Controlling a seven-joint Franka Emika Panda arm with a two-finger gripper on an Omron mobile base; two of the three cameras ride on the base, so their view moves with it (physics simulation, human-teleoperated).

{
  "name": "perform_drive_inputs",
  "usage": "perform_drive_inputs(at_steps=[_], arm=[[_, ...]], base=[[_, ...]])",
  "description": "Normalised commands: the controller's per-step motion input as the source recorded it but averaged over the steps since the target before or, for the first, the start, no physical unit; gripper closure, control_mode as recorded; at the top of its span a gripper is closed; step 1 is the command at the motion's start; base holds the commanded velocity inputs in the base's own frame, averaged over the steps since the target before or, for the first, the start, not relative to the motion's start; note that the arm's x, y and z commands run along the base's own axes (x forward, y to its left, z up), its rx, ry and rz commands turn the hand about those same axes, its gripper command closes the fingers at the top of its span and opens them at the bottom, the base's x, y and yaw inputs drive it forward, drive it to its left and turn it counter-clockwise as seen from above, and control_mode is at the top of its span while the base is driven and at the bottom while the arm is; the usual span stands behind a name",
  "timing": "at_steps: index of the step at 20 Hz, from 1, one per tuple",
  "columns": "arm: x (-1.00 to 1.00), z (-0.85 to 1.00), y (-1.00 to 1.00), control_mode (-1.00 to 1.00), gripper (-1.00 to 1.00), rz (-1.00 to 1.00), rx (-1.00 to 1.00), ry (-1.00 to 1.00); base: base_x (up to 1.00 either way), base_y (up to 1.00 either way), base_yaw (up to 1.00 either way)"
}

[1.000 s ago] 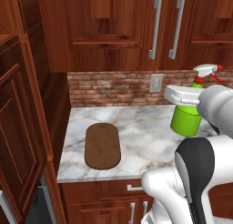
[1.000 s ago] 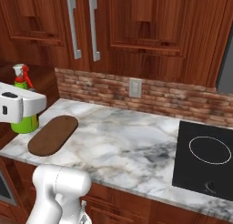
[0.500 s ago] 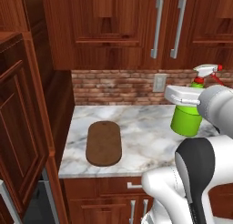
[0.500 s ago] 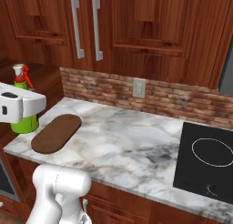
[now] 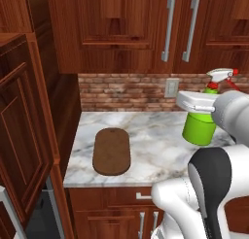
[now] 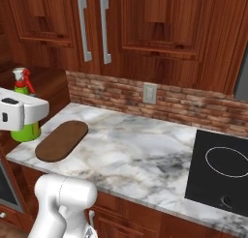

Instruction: Grab the spray bottle from the cabinet, then place it next to the cutting board for sanitizing. Then grab the dish brush from the countertop next to the sink and place it next to the cutting board.

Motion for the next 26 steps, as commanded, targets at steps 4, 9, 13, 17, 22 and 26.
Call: perform_drive_inputs(at_steps=[4, 9, 13, 17, 22, 26], arm=[[0.04, -0.29, -0.01, -1.00, 1.00, 0.11, 0.00, -0.09], [0.10, -0.30, -0.64, -1.00, 1.00, 0.19, 0.06, -0.08], [0.00, -0.23, -0.98, -1.00, 1.00, 0.19, 0.13, -0.12], [0.04, -0.31, -0.79, -1.00, 1.00, 0.21, 0.09, -0.07], [0.05, -0.37, -0.21, -1.00, 1.00, 0.21, 0.01, -0.18], [0.00, -0.37, -0.06, -1.00, 1.00, 0.22, 0.00, -0.34]], base=[[0.00, 0.00, 0.00], [0.00, 0.00, 0.00], [0.00, 0.00, 0.00], [0.00, 0.00, 0.00], [0.00, 0.00, 0.00], [0.00, 0.00, 0.00]])
